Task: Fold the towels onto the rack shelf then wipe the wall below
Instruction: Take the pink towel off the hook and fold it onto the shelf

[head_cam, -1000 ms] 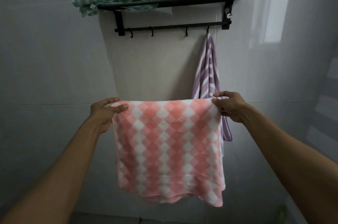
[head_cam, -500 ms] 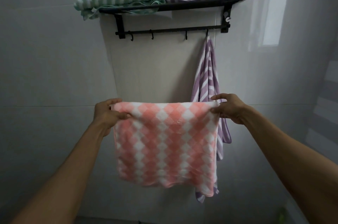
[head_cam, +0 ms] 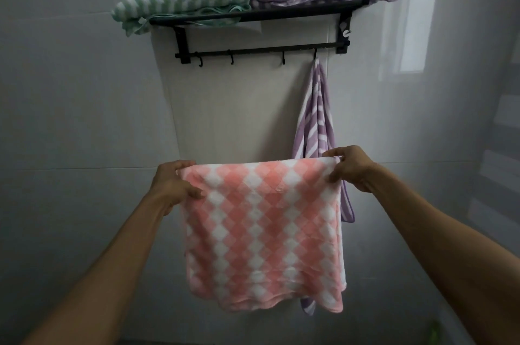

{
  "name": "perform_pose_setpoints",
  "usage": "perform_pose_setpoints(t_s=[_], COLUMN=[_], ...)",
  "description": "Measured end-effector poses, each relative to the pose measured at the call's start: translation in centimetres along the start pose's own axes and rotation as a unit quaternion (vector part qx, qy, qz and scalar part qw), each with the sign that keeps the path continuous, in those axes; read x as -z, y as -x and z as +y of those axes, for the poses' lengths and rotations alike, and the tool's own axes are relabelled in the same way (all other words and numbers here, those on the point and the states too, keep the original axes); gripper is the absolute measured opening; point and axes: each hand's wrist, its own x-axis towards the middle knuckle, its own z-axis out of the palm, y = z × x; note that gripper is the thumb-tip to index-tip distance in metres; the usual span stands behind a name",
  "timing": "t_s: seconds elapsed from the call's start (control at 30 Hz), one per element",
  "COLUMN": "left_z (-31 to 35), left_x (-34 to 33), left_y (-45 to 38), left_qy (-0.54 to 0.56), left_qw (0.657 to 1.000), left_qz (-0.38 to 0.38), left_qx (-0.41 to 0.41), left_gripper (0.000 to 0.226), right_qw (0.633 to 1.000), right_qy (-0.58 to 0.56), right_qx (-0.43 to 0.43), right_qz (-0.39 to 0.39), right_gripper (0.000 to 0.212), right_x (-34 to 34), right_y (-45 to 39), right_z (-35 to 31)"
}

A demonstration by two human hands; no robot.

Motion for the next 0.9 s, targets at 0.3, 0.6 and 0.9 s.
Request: perform_pose_setpoints(t_s=[0.3,0.6,0.9], left_z=[2.1,3.5,-3.0], left_x=[3.0,1.9,1.6], left_y=[-0.9,-1.2,1.1], left_qy=[0.013,0.241,0.182], left_qw=[0.998,0.97,0.948], left_qz=[-0.03,-0.029,-0.158], left_qx=[-0.047,0.026,0.208], left_gripper=[0.021,0.049,0.061], right_qw=[0.996,0.957,0.921], right_qy=[-0.076,-0.288,-0.321], right_qx=[-0.003,-0.027,-0.109], right_qz=[-0.045,-0.01,-0.193], right_gripper=[0.015,0.05,0.071], right_x=[2.7,2.2,-1.7], right_y=[0.2,-0.3,3.6], right_z=[-0.7,-0.8,6.4])
